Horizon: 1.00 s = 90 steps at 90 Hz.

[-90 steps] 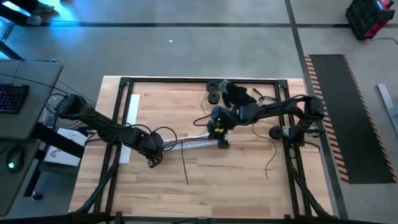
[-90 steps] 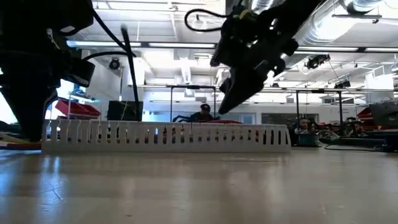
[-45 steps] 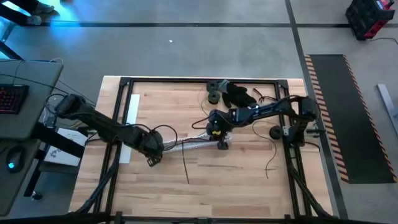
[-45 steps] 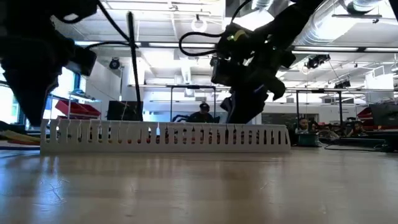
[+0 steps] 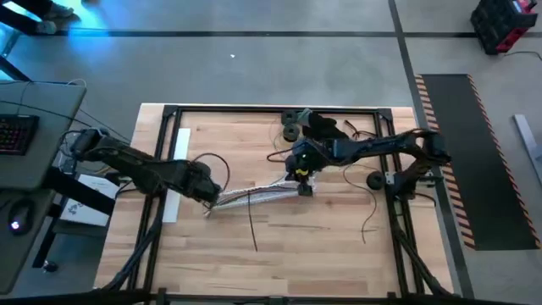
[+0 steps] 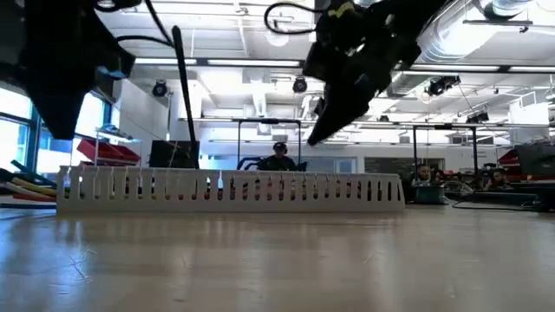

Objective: Ziptie cables
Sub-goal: Close the white cable duct

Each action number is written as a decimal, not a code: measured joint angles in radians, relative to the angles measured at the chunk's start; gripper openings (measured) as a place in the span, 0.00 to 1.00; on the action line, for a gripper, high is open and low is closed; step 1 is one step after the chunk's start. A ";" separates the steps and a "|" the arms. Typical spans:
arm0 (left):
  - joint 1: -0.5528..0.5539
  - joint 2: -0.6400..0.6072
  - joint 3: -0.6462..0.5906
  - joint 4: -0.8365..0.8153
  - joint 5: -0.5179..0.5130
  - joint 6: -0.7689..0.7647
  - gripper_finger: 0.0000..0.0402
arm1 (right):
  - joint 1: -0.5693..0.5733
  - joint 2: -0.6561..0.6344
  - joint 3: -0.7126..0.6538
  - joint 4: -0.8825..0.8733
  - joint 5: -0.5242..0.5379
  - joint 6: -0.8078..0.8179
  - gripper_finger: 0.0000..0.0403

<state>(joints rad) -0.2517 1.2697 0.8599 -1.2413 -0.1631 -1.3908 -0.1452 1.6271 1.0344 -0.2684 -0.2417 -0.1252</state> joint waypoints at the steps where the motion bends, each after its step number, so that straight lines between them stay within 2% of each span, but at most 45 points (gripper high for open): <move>1: 0.005 -0.004 -0.006 -0.003 0.005 -0.015 0.28 | -0.001 -0.005 0.000 0.000 -0.001 0.006 0.03; 18: 0.064 -0.070 -0.128 -0.013 0.079 -0.309 0.41 | -0.034 -0.079 0.000 0.006 0.015 0.066 0.16; 22: 0.070 -0.067 -0.150 -0.013 0.097 -0.320 0.43 | -0.040 -0.087 0.001 0.001 0.028 0.069 0.19; 36: 0.084 -0.030 -0.143 -0.021 0.050 -0.368 0.43 | -0.052 -0.097 0.000 -0.001 0.030 0.052 0.26; 51: 0.120 0.030 -0.140 -0.015 0.040 -0.378 0.32 | -0.052 -0.096 -0.001 -0.003 0.030 0.038 0.27; 71: 0.087 0.184 -0.142 -0.019 0.027 -0.299 0.03 | -0.052 -0.095 -0.001 -0.005 0.030 0.038 0.27; 90: 0.051 0.411 -0.141 -0.025 0.079 -0.247 0.01 | -0.051 -0.095 -0.001 -0.004 0.031 0.039 0.27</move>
<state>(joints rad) -0.2005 1.6802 0.7193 -1.2663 -0.0837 -1.6375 -0.1967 1.5318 1.0332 -0.2726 -0.2111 -0.0864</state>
